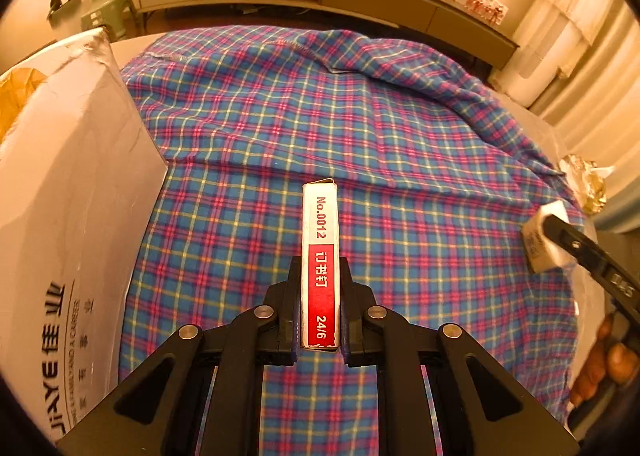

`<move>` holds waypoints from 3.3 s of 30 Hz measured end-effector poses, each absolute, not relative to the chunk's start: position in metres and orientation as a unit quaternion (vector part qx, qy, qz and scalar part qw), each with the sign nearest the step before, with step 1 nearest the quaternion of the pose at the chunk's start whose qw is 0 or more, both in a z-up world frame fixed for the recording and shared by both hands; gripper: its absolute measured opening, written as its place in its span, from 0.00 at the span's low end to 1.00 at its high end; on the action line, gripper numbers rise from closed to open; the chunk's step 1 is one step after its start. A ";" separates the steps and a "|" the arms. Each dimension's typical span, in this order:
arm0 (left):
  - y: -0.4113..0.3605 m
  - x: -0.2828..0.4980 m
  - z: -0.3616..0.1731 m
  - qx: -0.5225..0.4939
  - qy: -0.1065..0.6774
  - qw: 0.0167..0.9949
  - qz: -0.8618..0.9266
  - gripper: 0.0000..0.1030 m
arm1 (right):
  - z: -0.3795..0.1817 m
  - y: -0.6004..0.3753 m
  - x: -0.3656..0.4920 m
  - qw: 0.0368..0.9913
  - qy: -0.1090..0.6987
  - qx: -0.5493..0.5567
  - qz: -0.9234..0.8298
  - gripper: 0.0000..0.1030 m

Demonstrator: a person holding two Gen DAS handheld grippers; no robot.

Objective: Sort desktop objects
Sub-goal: 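Carry the staple box in the left tool while the right tool carries the tissue pack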

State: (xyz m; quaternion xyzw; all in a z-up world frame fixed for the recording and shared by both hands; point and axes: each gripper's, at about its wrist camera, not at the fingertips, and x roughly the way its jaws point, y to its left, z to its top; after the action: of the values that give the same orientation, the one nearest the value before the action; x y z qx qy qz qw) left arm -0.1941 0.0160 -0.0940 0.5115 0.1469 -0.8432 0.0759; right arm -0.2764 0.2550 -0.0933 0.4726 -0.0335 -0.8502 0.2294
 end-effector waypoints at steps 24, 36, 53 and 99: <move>0.011 -0.117 -0.032 0.467 0.148 0.034 -0.871 0.14 | -0.049 0.239 -0.229 0.305 -0.121 0.453 -0.829 0.22; -0.001 -0.065 -0.013 0.448 0.138 0.029 -0.883 0.14 | -0.031 0.198 -0.156 0.346 -0.116 0.439 -0.821 0.22; -0.020 -0.002 0.011 0.422 0.140 0.018 -0.896 0.14 | 0.008 0.157 -0.074 0.385 -0.074 0.420 -0.819 0.22; -0.159 0.052 0.019 0.375 0.208 0.068 -0.901 0.14 | 0.078 -0.009 -0.023 0.461 0.038 0.390 -0.796 0.22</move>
State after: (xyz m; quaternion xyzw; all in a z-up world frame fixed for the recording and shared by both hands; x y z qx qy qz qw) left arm 0.0517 -0.1592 0.0195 0.3748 0.2077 -0.9010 0.0684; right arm -0.0226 -0.0087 0.0778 0.3896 0.0378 -0.7962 0.4614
